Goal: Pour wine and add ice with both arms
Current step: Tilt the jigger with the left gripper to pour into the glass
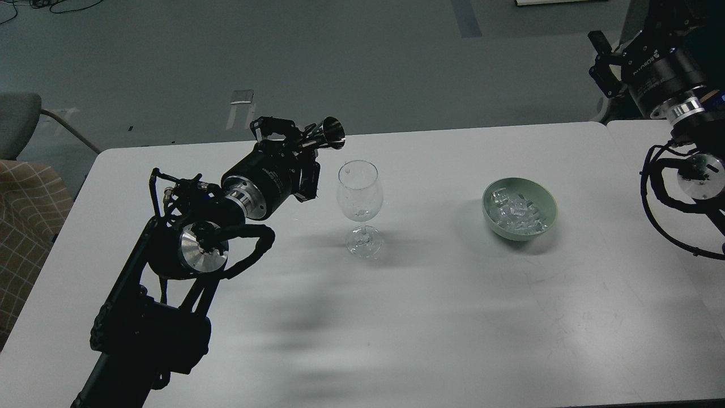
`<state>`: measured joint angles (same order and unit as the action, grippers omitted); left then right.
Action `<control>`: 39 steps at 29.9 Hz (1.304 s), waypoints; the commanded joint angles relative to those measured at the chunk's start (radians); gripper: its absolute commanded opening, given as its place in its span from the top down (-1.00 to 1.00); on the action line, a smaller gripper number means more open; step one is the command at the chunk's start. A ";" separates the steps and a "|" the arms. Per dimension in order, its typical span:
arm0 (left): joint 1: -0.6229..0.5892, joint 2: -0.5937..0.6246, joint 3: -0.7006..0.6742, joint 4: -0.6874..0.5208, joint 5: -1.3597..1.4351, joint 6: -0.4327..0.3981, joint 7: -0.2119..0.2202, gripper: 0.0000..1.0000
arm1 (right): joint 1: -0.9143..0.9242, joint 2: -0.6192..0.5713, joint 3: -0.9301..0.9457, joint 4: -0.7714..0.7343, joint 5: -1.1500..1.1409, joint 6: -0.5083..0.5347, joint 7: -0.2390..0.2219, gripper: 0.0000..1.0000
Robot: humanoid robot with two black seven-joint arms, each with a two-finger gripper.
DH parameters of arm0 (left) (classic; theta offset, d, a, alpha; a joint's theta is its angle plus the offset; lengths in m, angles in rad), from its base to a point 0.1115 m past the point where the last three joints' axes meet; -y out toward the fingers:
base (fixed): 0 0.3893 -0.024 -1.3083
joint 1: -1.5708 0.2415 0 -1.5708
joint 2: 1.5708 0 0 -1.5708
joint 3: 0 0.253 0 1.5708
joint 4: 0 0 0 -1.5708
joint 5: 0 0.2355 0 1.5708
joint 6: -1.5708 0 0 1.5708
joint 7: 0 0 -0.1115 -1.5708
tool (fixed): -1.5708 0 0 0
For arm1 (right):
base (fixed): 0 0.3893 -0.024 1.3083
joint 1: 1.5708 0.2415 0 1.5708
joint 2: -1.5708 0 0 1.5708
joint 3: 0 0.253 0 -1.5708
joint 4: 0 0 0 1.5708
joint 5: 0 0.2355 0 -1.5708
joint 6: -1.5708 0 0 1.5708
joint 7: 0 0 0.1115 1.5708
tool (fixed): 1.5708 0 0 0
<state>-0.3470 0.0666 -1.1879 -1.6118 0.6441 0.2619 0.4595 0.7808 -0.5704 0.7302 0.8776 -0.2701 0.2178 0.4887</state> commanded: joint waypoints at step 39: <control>0.006 -0.002 0.076 -0.004 0.268 0.005 0.001 1.00 | -0.009 0.000 0.000 0.003 0.000 0.000 0.000 -1.00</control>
<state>-0.3399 0.0629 -1.1137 -1.6146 0.8899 0.2676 0.4601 0.7715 -0.5692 0.7302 0.8806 -0.2700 0.2178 0.4887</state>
